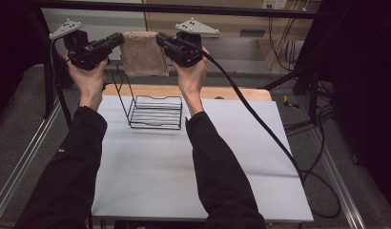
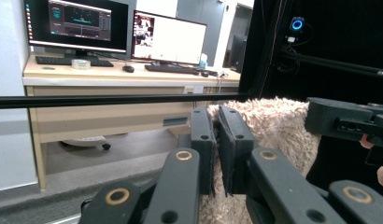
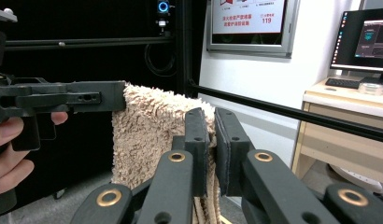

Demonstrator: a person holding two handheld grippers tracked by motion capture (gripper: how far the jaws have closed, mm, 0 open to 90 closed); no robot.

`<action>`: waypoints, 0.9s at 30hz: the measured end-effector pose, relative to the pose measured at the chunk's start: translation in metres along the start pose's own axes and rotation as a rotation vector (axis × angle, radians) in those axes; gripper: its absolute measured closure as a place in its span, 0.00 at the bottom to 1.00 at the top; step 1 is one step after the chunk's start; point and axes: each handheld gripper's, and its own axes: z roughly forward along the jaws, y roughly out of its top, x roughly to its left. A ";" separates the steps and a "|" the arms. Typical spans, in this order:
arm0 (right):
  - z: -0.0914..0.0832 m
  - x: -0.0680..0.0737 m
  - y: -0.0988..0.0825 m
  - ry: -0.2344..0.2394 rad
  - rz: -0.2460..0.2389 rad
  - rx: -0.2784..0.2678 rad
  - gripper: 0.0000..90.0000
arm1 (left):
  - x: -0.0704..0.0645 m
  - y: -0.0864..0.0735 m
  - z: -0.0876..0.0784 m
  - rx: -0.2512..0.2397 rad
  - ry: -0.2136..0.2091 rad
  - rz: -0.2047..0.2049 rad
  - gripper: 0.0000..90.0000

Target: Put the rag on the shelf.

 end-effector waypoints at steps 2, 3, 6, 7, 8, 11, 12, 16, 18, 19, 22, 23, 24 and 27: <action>0.002 -0.001 0.001 -0.003 -0.004 0.002 0.94 | 0.001 0.001 0.003 0.006 0.008 0.007 0.94; 0.003 -0.002 0.002 -0.005 -0.012 0.004 0.94 | 0.001 0.002 0.003 0.004 0.009 0.010 0.94; 0.007 -0.005 0.003 -0.009 -0.002 0.005 0.94 | 0.003 0.001 0.006 0.004 0.012 0.008 0.94; 0.008 -0.006 0.002 -0.011 0.001 0.008 0.94 | 0.004 0.001 0.007 0.009 0.015 0.008 0.94; 0.009 -0.006 0.001 -0.011 0.002 0.012 0.94 | 0.005 -0.001 0.008 0.013 0.015 0.004 0.94; 0.012 -0.006 -0.002 -0.018 -0.006 0.029 0.94 | 0.008 -0.005 0.009 0.021 0.018 0.003 0.94; 0.013 -0.006 -0.003 -0.018 -0.010 0.033 0.94 | 0.009 -0.007 0.010 0.022 0.016 -0.002 0.94; 0.014 -0.006 -0.008 -0.022 -0.009 0.052 0.94 | 0.011 -0.012 0.011 0.033 0.011 -0.002 0.94; 0.015 -0.007 -0.010 -0.026 -0.012 0.062 0.94 | 0.011 -0.013 0.012 0.043 0.016 0.003 0.94; 0.015 -0.007 -0.010 -0.029 -0.012 0.068 0.94 | 0.012 -0.013 0.013 0.045 0.016 0.003 0.94; 0.015 -0.007 -0.012 -0.031 -0.009 0.071 0.94 | 0.011 -0.016 0.012 0.043 0.012 0.000 0.94; 0.015 -0.007 -0.013 -0.028 -0.010 0.074 0.94 | 0.012 -0.018 0.012 0.049 0.010 0.004 0.94; 0.014 -0.007 -0.015 -0.027 -0.011 0.075 0.94 | 0.012 -0.019 0.011 0.055 0.009 0.006 0.94; 0.013 -0.006 -0.021 -0.025 0.002 0.090 0.94 | 0.011 -0.026 0.009 0.071 0.008 0.026 0.94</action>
